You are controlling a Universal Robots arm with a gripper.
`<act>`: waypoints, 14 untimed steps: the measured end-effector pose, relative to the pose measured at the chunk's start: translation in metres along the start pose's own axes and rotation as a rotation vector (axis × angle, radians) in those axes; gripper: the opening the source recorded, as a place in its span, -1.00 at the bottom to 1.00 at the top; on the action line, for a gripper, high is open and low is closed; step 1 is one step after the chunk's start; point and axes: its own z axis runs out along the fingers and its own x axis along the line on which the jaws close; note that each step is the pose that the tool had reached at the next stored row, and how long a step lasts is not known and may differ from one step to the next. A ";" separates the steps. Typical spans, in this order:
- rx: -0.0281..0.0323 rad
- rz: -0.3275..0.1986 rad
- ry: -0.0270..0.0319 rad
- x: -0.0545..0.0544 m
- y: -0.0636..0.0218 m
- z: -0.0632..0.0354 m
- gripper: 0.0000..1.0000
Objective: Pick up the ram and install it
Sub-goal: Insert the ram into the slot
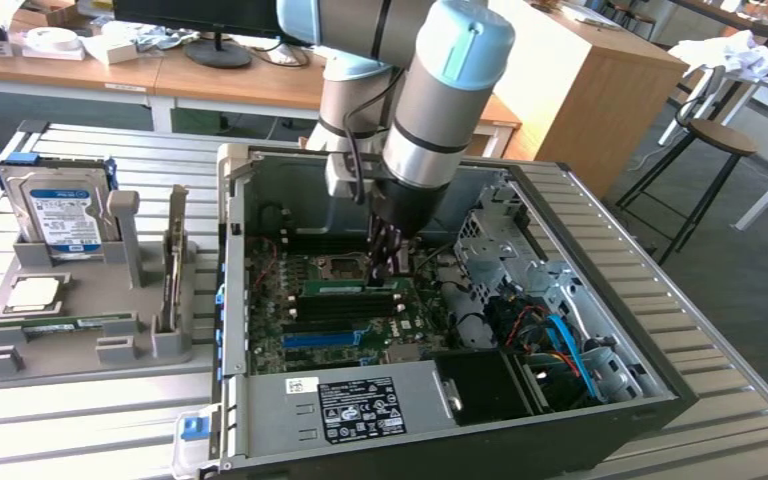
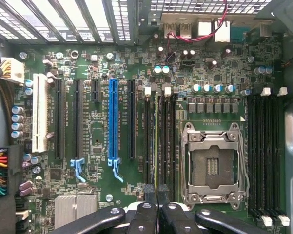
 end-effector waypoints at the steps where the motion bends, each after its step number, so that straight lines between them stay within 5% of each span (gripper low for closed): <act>1: 0.0001 0.000 0.0001 0.000 0.0001 0.0003 -0.77; 14: 0.0005 -0.002 -0.0039 0.000 0.0005 0.0014 -0.77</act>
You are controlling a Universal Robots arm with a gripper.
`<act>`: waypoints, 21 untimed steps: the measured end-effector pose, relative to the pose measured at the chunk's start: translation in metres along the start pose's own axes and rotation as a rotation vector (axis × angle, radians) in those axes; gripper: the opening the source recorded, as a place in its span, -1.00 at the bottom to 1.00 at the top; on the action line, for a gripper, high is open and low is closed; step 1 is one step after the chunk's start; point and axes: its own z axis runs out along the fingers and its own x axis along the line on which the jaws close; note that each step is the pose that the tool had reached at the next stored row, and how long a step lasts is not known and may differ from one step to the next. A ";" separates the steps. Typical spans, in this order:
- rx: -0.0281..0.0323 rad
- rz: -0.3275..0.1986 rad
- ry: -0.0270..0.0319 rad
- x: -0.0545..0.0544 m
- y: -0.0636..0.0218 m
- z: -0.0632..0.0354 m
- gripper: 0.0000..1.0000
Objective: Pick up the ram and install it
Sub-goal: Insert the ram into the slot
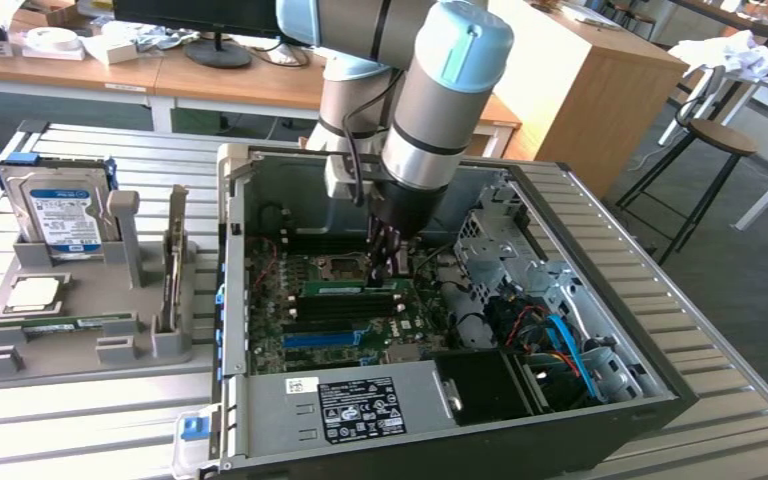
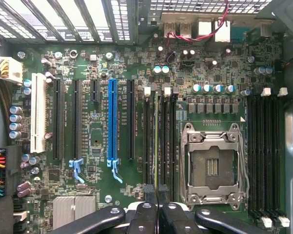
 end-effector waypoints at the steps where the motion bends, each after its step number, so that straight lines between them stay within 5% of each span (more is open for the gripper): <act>1: 0.0001 -0.001 -0.0003 0.000 0.0001 0.0001 -0.77; 21: 0.0001 -0.003 -0.0005 0.001 0.0003 0.0051 -0.77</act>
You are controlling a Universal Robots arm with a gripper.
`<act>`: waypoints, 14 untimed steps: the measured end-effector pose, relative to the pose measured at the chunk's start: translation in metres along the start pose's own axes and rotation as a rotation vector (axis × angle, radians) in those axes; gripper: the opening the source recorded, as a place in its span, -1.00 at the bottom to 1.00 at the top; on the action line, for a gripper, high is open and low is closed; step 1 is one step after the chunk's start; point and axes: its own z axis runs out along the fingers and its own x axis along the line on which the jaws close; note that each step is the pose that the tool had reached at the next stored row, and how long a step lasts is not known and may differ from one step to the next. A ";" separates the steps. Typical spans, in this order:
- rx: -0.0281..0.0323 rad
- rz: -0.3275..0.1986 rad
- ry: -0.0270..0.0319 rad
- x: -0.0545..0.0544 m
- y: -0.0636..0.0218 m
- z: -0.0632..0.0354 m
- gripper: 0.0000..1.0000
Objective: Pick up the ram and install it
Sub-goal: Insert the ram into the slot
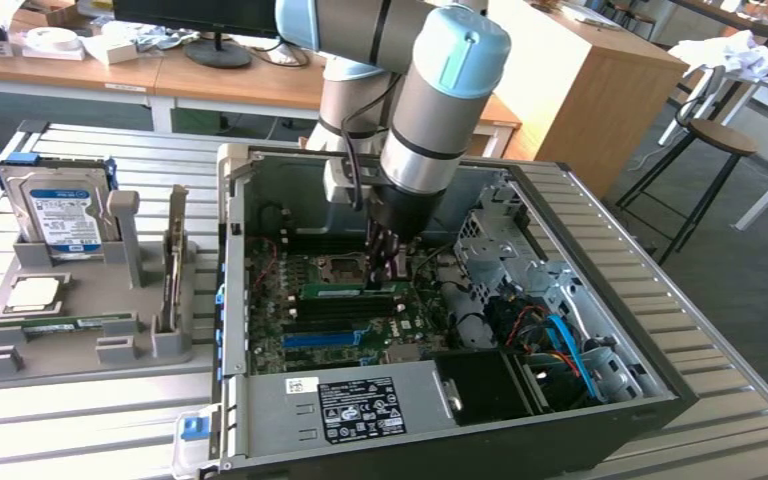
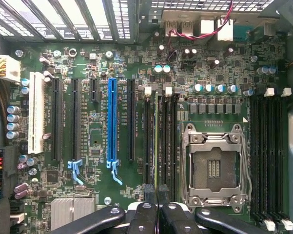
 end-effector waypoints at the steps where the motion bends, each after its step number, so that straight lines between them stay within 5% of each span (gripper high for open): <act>1: 0.0000 0.000 0.0001 0.000 0.0000 0.0002 -0.77; 14: 0.0000 0.000 0.0000 0.004 0.0000 0.0002 -0.77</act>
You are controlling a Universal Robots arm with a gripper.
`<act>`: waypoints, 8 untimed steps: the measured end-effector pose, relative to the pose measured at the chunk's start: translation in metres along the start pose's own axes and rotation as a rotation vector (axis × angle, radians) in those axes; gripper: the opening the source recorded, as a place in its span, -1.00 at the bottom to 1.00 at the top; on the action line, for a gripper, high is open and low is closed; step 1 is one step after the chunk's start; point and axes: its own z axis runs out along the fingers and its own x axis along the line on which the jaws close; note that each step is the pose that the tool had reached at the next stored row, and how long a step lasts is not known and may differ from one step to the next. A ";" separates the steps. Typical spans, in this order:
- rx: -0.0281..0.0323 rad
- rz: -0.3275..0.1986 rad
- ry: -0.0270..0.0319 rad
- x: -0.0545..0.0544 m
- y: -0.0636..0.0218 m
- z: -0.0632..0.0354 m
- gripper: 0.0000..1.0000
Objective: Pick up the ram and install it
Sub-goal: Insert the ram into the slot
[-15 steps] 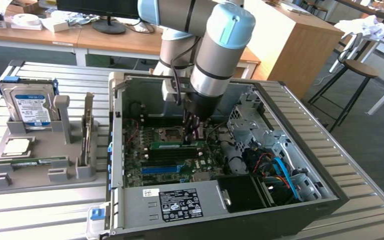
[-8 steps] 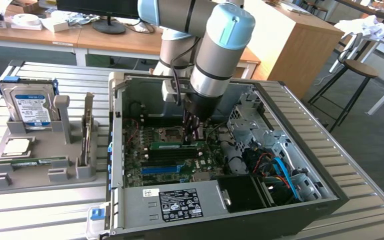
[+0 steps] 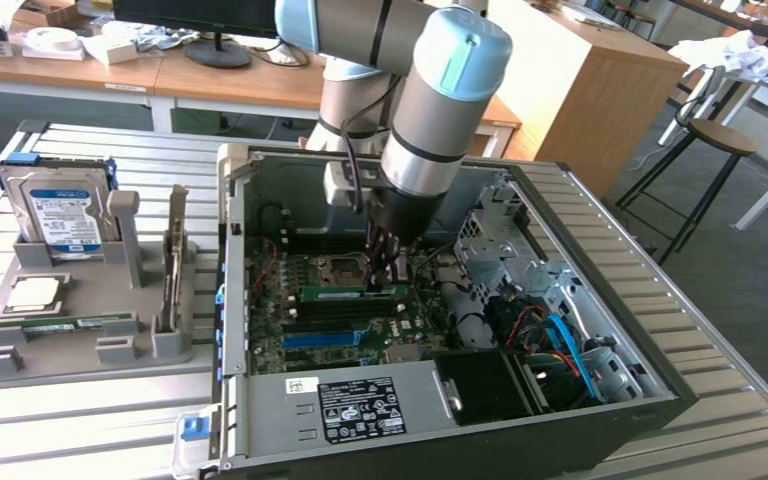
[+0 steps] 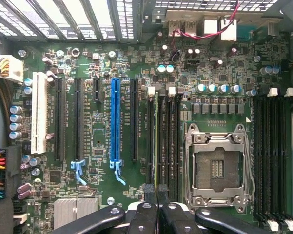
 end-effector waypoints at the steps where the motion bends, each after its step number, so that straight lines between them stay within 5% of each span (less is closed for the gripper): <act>1: 0.0000 0.000 0.0000 0.000 0.0000 0.0000 -0.77; 8: 0.0000 0.000 0.0000 0.000 0.0004 0.0000 -0.77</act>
